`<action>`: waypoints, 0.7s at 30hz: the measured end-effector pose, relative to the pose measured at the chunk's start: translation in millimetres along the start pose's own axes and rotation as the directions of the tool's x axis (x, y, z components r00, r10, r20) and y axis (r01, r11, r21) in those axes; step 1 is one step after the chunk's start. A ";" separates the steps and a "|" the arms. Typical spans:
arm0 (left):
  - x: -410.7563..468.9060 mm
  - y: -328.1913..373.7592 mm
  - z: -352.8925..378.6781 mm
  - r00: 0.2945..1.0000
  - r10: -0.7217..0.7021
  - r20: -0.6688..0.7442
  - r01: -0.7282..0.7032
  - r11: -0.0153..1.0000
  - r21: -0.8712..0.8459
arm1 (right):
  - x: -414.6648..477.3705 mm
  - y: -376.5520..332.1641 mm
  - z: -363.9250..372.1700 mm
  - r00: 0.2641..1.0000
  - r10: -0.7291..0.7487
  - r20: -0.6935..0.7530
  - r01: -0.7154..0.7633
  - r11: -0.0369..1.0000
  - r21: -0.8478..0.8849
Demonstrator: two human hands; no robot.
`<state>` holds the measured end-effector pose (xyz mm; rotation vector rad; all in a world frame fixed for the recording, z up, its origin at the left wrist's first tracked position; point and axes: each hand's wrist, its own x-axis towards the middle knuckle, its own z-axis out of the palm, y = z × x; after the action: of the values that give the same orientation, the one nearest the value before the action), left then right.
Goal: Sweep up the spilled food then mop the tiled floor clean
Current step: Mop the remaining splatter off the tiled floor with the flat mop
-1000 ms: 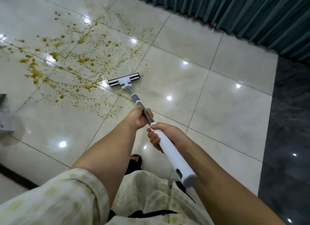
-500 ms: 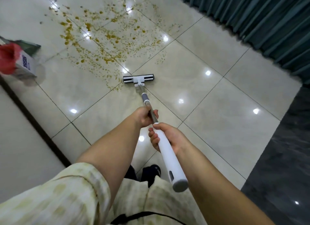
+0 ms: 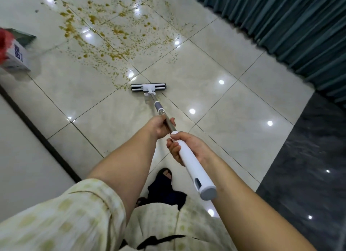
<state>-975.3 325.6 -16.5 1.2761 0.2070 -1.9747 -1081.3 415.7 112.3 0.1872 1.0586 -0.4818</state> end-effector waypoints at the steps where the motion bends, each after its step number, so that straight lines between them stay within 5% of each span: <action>1: -2.6 -5.9 -5.1 1.000 0.004 -0.012 -0.004 1.000 -0.007 | -3.9 10.2 -3.1 1.000 -0.004 -0.004 0.004 1.000 -0.008; 8: -28.1 -62.5 -31.1 1.000 0.007 -0.006 -0.007 0.994 -0.110 | -25.0 63.3 -35.2 1.000 0.018 -0.010 -0.019 0.996 -0.084; 21: -47.3 -185.6 23.5 0.998 0.051 -0.030 -0.054 0.992 -0.113 | -88.1 54.1 -158.0 0.997 0.077 0.018 -0.072 0.980 -0.185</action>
<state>-1106.5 467.0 -12.9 1.2239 0.2923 -1.8750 -1216.1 548.0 107.9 0.0566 1.0616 -0.3159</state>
